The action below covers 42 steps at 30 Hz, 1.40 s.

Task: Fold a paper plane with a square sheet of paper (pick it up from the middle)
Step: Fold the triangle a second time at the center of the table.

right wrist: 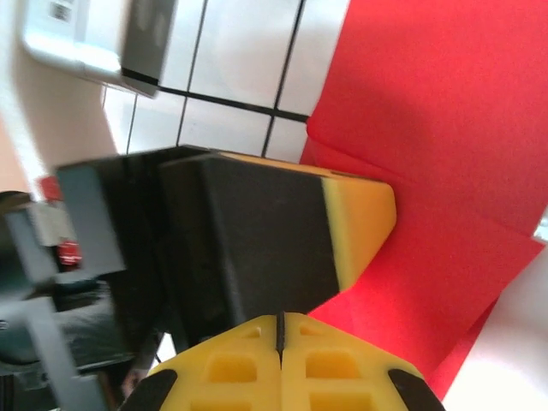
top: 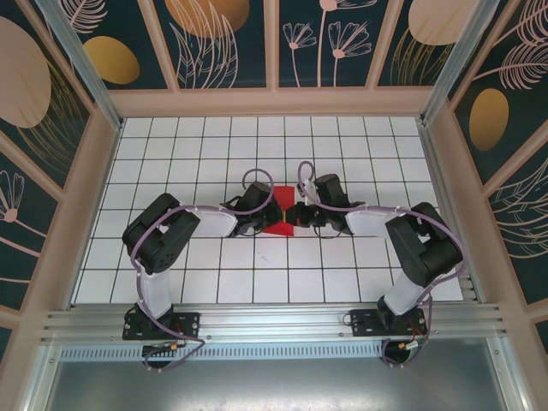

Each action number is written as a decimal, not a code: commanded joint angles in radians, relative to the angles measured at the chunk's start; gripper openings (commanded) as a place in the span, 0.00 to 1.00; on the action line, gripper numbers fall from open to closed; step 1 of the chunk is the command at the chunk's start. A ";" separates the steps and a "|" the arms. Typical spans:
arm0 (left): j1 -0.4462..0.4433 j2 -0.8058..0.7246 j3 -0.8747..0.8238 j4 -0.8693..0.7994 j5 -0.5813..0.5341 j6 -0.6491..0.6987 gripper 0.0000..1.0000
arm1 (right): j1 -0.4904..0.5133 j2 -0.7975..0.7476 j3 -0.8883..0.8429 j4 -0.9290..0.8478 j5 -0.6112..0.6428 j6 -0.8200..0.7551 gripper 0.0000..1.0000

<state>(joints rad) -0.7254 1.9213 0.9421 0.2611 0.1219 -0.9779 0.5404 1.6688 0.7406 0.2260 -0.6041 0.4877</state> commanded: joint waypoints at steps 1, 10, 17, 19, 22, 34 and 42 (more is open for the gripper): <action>0.004 0.001 -0.030 -0.067 -0.018 0.005 0.08 | 0.001 0.043 -0.018 0.024 -0.052 0.018 0.01; 0.006 0.002 -0.032 -0.065 -0.021 0.006 0.08 | 0.016 0.104 -0.019 -0.025 -0.017 -0.009 0.02; 0.005 0.001 -0.032 -0.070 -0.024 0.008 0.08 | 0.016 0.110 -0.028 -0.030 -0.017 -0.014 0.02; 0.004 0.003 -0.032 -0.069 -0.023 0.007 0.08 | 0.016 0.117 -0.024 -0.034 -0.016 -0.021 0.03; 0.005 0.002 -0.035 -0.069 -0.024 0.006 0.08 | 0.016 0.140 -0.018 -0.053 0.002 -0.029 0.03; 0.005 -0.002 -0.043 -0.068 -0.029 0.007 0.07 | 0.016 0.069 -0.015 -0.114 0.016 -0.040 0.03; 0.005 0.002 -0.036 -0.066 -0.026 0.007 0.07 | 0.050 0.040 -0.019 -0.139 -0.011 -0.037 0.03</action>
<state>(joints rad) -0.7254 1.9175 0.9329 0.2718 0.1184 -0.9775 0.5751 1.7153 0.7322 0.1318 -0.6109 0.4694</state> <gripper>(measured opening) 0.073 0.064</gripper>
